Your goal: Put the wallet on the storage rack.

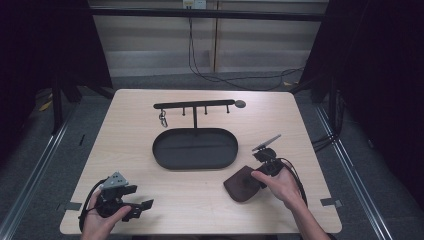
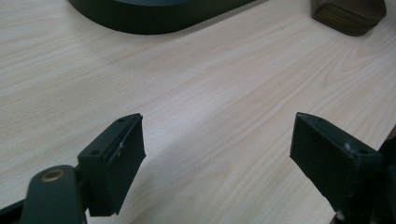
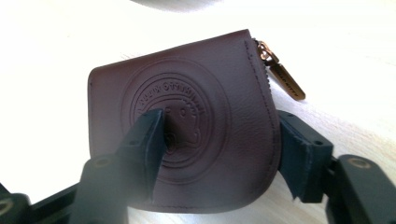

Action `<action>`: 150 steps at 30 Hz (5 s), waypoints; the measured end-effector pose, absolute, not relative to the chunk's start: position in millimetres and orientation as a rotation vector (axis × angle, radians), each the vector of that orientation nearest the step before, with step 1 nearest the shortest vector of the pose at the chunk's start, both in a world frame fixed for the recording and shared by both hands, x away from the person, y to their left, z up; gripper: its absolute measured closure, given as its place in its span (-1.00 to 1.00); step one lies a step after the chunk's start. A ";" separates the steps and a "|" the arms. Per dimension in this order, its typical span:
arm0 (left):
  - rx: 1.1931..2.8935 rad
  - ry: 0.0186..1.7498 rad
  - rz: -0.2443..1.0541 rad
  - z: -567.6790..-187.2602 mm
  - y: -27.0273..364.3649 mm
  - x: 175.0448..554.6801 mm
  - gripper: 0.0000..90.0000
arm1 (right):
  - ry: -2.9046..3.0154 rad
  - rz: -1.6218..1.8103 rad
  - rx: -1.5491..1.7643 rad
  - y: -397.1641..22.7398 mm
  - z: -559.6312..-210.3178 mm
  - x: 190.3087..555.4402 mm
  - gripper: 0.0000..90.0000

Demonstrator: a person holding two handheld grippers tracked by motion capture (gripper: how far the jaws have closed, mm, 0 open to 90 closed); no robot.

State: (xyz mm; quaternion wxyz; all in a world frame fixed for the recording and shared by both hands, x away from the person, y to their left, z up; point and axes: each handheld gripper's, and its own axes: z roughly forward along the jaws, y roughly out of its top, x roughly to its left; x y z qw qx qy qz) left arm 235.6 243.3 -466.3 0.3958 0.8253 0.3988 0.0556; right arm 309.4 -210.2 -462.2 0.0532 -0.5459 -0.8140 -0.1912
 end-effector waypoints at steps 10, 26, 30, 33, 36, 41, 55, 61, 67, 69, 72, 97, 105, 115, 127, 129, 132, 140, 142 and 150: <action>2.093 1.019 0.149 -465.7 243.4 235.0 -0.61 | -2.460 -0.590 -1.686 -213.3 -458.0 308.3 0.02; 2.065 0.995 0.162 -462.5 243.7 232.4 -0.56 | -2.501 -0.631 -1.679 -213.5 -436.6 307.9 0.46; 2.062 0.979 0.159 -462.3 241.4 231.8 -0.53 | -2.516 -0.638 -1.675 -212.1 -431.2 308.7 0.58; 2.068 0.970 0.162 -461.9 241.2 231.6 -0.53 | -2.509 -0.652 -1.678 -213.5 -425.3 308.8 0.62; 2.065 0.973 0.165 -462.0 241.8 231.6 -0.53 | -2.524 -0.641 -1.668 -211.9 -422.1 308.8 0.63; 2.039 0.980 0.144 -461.3 243.1 232.1 -0.53 | -2.528 -0.645 -1.669 -211.7 -415.3 309.5 0.68; 2.046 0.975 0.162 -460.8 241.9 231.4 -0.53 | -2.568 -0.588 -1.675 -207.1 -400.3 313.0 0.72; 2.046 0.973 0.162 -460.6 241.7 231.5 -0.53 | -2.583 -0.589 -1.665 -207.9 -392.9 313.8 0.75; 2.053 0.969 0.163 -460.7 241.8 231.8 -0.53 | -2.589 -0.542 -1.674 -208.4 -388.2 315.9 0.75; 2.052 0.969 0.164 -460.8 241.4 231.7 -0.53 | -2.602 -0.515 -1.667 -208.0 -386.4 316.9 0.76; 2.053 0.966 0.163 -460.4 241.5 231.4 -0.53 | -2.611 -0.469 -1.682 -207.5 -382.6 318.3 0.76; 2.055 0.966 0.142 -461.3 241.5 231.7 -0.56 | -2.649 -0.349 -1.650 -198.2 -349.6 333.5 0.78; 2.062 0.959 0.136 -461.8 240.6 232.0 -0.58 | -2.663 -0.367 -1.634 -195.8 -344.7 338.9 0.78; 2.047 0.945 0.130 -461.0 241.7 232.2 -0.64 | -2.662 -0.382 -1.648 -190.1 -338.0 351.5 0.78; 2.038 0.940 0.120 -460.0 242.3 231.8 -0.64 | -2.661 -0.423 -1.643 -183.1 -328.9 365.3 0.79; 2.036 0.944 0.117 -460.0 242.6 231.7 -0.64 | -2.664 -0.414 -1.639 -182.6 -328.3 368.5 0.79; 2.037 0.939 0.118 -459.9 242.5 231.5 -0.64 | -2.652 -0.421 -1.644 -181.4 -326.8 372.9 0.79; 2.031 0.944 0.118 -459.3 244.5 232.1 -0.64 | -2.666 -0.444 -1.656 -173.8 -318.3 384.4 0.79; 2.033 0.944 0.117 -459.3 244.5 232.2 -0.64 | -2.661 -0.442 -1.656 -172.3 -317.0 387.8 0.79; 2.036 0.947 0.120 -460.0 242.5 232.2 -0.64 | -2.606 -0.478 -1.676 -168.8 -318.3 403.2 0.80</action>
